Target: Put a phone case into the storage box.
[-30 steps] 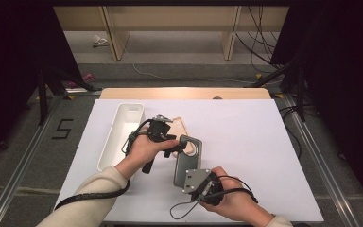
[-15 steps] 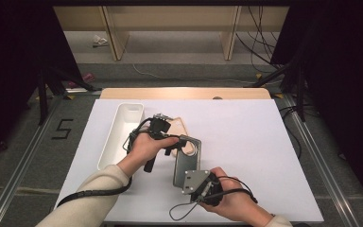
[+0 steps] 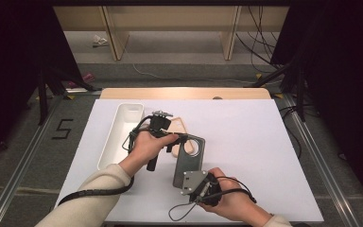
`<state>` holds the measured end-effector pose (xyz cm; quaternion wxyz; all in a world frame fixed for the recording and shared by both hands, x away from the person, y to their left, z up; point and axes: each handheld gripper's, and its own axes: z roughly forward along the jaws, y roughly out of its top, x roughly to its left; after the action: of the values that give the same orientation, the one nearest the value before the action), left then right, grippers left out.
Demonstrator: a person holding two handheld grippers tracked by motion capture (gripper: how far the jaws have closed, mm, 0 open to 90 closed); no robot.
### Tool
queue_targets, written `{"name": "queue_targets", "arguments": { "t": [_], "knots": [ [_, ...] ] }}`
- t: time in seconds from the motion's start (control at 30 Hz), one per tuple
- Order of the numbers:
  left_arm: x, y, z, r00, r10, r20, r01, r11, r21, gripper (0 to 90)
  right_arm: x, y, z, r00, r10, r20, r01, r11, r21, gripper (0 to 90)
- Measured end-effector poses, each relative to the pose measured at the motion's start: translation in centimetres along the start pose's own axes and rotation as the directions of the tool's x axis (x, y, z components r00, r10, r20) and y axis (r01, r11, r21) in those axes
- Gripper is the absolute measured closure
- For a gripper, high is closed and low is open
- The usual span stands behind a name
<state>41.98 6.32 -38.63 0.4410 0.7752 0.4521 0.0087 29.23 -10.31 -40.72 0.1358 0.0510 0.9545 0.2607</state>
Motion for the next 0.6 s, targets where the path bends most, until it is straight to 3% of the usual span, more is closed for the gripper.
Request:
{"name": "queue_targets", "arguments": {
  "t": [0.4,0.6],
  "knots": [
    [-1.9,0.4,-0.9,0.9981,0.038,0.048,-0.035,0.9978,-0.057,81.2,-0.2,-0.2,0.7,1.0000,0.001,0.006,-0.001,1.000,0.019,89.3],
    [-2.9,0.5,-1.4,0.9947,0.086,0.057,-0.081,0.9929,-0.087,81.7,-0.3,-0.3,0.8,0.9999,0.006,0.014,-0.006,1.000,0.024,88.4]
  ]
}}
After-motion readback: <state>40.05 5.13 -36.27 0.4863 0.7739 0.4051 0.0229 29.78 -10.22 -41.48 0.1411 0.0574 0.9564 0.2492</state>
